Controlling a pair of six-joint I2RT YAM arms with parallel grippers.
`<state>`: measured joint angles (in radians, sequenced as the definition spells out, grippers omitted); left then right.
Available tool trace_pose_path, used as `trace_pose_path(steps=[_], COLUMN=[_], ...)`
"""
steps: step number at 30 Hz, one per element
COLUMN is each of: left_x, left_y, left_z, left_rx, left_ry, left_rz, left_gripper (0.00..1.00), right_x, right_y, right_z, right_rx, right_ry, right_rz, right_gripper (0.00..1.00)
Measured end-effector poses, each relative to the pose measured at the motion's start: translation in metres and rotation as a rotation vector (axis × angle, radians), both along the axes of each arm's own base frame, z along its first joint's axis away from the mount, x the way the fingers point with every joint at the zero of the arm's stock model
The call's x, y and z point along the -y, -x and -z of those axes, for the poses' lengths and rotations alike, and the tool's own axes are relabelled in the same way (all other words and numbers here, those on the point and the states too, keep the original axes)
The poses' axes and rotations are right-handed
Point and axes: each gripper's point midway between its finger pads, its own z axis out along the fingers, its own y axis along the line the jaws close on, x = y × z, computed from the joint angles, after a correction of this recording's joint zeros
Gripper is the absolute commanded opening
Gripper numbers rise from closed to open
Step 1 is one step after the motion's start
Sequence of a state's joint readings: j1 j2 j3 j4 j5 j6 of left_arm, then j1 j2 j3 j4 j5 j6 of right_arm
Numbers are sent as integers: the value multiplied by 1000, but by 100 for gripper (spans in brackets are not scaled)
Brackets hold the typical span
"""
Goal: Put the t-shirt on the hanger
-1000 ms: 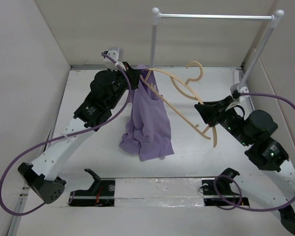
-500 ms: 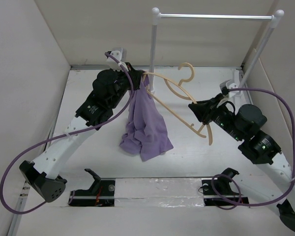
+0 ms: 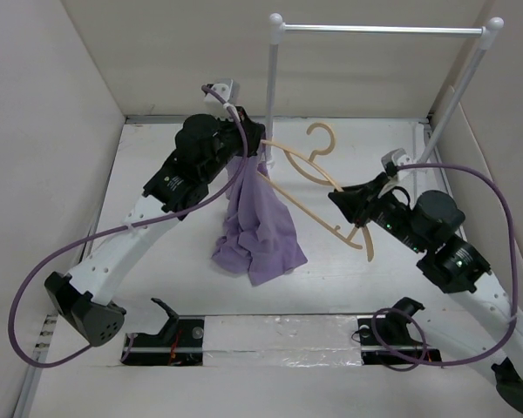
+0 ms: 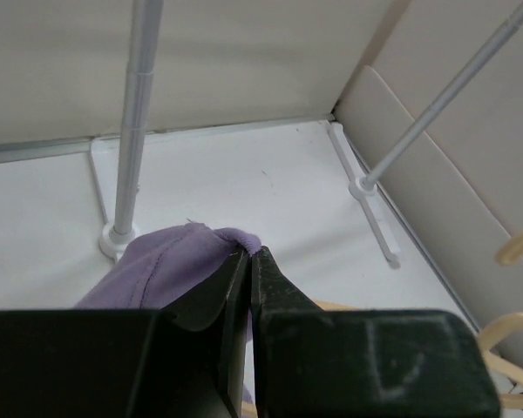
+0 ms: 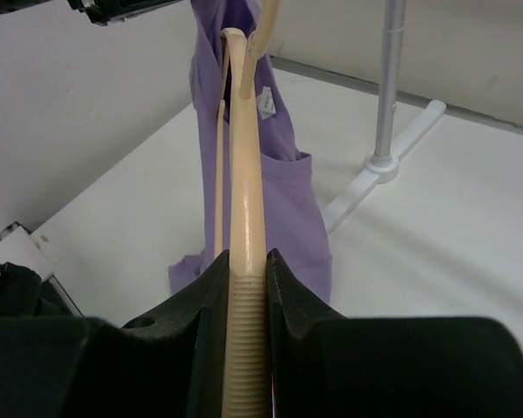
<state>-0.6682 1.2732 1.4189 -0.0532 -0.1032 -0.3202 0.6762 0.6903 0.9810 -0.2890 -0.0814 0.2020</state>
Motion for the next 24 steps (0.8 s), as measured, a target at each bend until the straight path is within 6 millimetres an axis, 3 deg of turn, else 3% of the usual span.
trace_pose_path(steps=[4, 7, 14, 19, 24], left_x=[14, 11, 7, 20, 22], left_y=[-3, -1, 13, 30, 41], left_z=[3, 5, -5, -24, -28], left_rx=[-37, -53, -55, -36, -43], left_ry=[-45, -79, -94, -69, -72], left_rz=[58, 53, 93, 213, 264], left_gripper=[0, 0, 0, 0, 0], right_x=[-21, -31, -36, -61, -77], right_y=[-15, -18, 2, -21, -47], right_z=[12, 22, 4, -3, 8], right_rx=[-29, -39, 56, 81, 75], right_ry=[49, 92, 45, -8, -113], right_rz=[-44, -84, -172, -188, -133], right_gripper=[0, 0, 0, 0, 0])
